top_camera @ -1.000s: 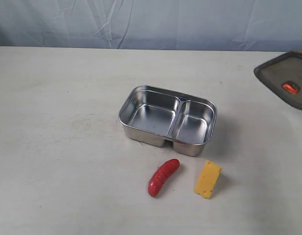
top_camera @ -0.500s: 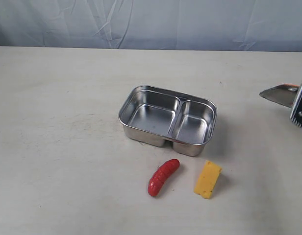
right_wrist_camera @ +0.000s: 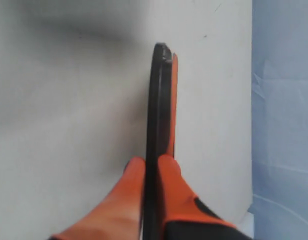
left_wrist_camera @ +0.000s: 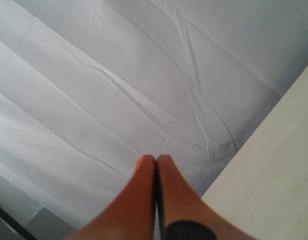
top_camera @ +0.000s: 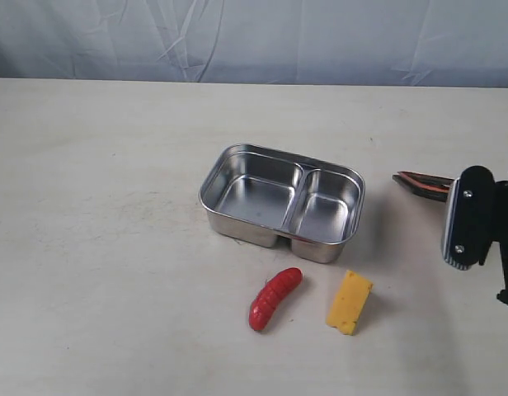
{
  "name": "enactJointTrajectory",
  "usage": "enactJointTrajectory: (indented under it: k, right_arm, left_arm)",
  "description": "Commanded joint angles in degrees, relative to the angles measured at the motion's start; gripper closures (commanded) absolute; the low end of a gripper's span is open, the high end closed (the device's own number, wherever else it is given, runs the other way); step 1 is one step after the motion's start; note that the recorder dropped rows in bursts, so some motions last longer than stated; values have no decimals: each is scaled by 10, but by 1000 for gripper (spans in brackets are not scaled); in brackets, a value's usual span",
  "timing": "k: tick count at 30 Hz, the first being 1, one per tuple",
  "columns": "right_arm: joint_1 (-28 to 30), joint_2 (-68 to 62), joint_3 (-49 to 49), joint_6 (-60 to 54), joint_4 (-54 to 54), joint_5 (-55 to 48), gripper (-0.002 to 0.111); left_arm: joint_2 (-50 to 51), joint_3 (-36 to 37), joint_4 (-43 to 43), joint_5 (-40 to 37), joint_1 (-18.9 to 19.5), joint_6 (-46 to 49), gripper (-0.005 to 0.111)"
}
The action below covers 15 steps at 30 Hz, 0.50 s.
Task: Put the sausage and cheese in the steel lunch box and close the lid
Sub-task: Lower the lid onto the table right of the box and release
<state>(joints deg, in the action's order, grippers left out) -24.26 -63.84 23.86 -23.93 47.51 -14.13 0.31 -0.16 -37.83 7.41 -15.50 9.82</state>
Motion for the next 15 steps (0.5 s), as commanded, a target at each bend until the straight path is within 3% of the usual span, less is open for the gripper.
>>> enactJointTrajectory:
  k: [1,8,15]
  right_arm:
    - [-6,-21,-2,42,-45,14,109]
    - [-6,-39,-2,42,-195,22,109]
    - [-6,-39,-2,41,-181,-12,109]
  left_arm:
    - [-3,2,1,-1,0,-1,107]
    - [-3,2,1,3,0,-1,107]
    - [-3,2,1,3,0,-1,107]
